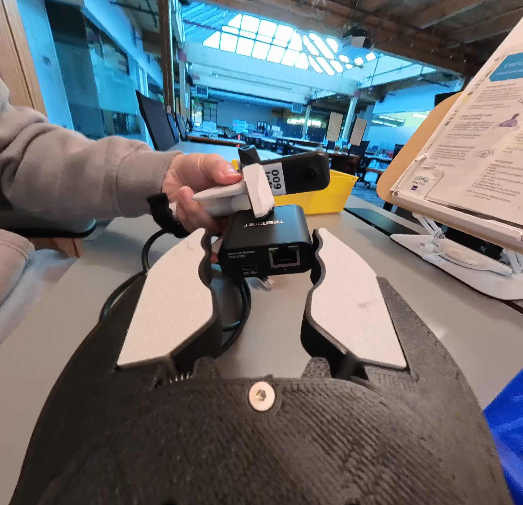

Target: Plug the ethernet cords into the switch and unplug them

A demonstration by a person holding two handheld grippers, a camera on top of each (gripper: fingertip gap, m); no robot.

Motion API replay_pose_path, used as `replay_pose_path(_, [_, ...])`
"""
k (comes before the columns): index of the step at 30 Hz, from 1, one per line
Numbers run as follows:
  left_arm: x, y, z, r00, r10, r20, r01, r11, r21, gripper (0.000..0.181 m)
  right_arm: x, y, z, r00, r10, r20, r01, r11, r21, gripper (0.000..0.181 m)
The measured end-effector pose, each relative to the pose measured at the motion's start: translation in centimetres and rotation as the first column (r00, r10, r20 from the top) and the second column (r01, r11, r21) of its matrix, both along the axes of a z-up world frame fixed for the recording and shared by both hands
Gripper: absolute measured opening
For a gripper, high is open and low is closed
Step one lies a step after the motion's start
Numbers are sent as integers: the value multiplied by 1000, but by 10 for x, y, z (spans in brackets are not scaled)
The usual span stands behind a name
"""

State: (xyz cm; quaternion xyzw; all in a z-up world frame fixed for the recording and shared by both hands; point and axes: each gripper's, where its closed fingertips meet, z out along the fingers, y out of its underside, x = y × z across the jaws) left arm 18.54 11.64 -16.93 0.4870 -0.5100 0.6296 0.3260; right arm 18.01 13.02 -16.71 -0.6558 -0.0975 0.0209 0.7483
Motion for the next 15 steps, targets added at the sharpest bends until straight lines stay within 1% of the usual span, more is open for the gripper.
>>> replay_pose_path(2, [2, -1, 2, 1000, 23, 1, -23, 1000, 18, 23, 5, 0, 3, 999, -32, -19, 32, 999, 20, 66])
replay_pose_path(5, [4, -3, 4, 999, 40, -15, -40, 999, 1, 23, 9, 1, 3, 997, -70, -20, 70, 997, 24, 63])
replay_pose_path(12, [3, -2, 2, 998, 46, -36, -45, 999, 19, 23, 8, 3, -1, 998, -63, -12, 63, 998, -15, 63])
replay_pose_path(15, [2, -1, 3, 999, 40, 5, -40, 998, 48, 25, 8, 4, -3, 998, -55, -30, 54, 997, -52, 63])
